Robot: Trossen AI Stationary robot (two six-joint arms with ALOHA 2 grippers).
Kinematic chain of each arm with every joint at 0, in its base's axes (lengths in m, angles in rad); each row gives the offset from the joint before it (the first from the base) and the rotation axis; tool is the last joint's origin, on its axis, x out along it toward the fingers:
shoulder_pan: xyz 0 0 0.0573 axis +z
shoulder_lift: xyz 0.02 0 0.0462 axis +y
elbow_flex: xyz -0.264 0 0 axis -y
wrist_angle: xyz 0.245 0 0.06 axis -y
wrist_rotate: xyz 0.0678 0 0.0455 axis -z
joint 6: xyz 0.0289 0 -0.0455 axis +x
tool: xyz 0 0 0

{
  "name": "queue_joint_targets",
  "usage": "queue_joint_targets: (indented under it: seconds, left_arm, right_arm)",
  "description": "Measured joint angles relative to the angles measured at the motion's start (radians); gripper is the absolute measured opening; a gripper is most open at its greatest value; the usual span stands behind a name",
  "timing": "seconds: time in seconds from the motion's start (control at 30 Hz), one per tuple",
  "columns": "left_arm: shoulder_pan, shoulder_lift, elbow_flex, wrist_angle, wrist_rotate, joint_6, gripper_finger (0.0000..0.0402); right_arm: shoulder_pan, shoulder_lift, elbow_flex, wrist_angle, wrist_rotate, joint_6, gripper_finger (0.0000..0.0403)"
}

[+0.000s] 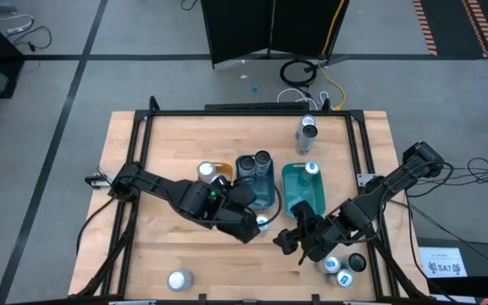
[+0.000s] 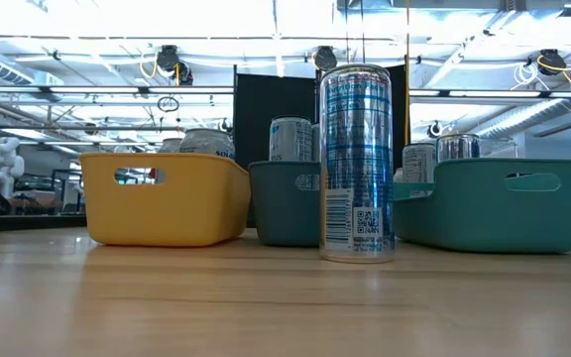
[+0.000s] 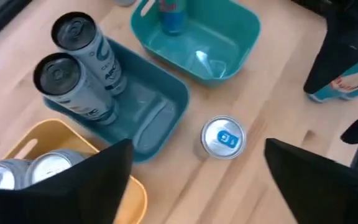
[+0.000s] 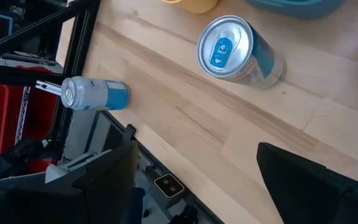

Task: Sort soda cans
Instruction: Put the blue-white soda can into the yellow bin

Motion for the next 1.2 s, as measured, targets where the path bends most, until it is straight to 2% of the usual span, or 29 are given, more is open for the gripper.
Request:
queue_joint_targets:
  seconds: [0.07, 0.17, 0.23, 0.33, 0.43, 0.63, 0.77, 0.93, 1.1, 1.2]
  left_arm:
    - [0.003, 0.000, 0.000, -0.026, -0.006, 0.013, 0.0393]
    - [0.004, 0.000, 0.000, -0.156, -0.023, -0.050, 0.0377]
    - [-0.001, -0.001, 0.000, -0.144, -0.018, -0.063, 0.0363]
    - [-0.026, -0.003, 0.005, -0.132, 0.050, -0.026, 0.0352]
    - [-0.047, -0.005, 0.002, -0.152, 0.104, -0.109, 0.0350]
    - [-0.144, -0.005, 0.002, -0.148, 0.108, -0.249, 0.0350]
    - [-0.216, -0.005, 0.001, -0.149, 0.098, -0.399, 0.0350]
    - [-0.329, -0.005, 0.001, -0.149, 0.028, -0.651, 0.0350]
    - [-0.413, -0.006, -0.022, -0.149, 0.015, -0.858, 0.0350]
    - [-0.446, -0.005, -0.077, -0.150, 0.025, -0.979, 0.0350]
  right_arm:
    - [0.000, 0.000, 0.000, 0.006, 0.000, 0.000, 0.0320]
    - [0.000, 0.000, 0.000, 0.011, 0.000, 0.000, 0.0320]
    - [0.000, 0.000, 0.000, 0.011, 0.000, 0.000, 0.0320]
    - [0.000, 0.000, 0.000, 0.013, 0.000, 0.000, 0.0320]
    - [0.000, 0.000, 0.000, 0.015, 0.000, 0.000, 0.0320]
    - [0.000, 0.000, 0.000, 0.018, 0.000, 0.000, 0.0320]
    - [0.000, 0.000, 0.000, 0.022, 0.001, 0.000, 0.0320]
    - [-0.007, 0.000, 0.000, 0.020, 0.005, -0.008, 0.0320]
    - [-0.007, 0.000, 0.000, 0.016, 0.011, -0.125, 0.0320]
    - [0.002, 0.008, 0.000, 0.018, 0.064, -0.196, 0.0320]
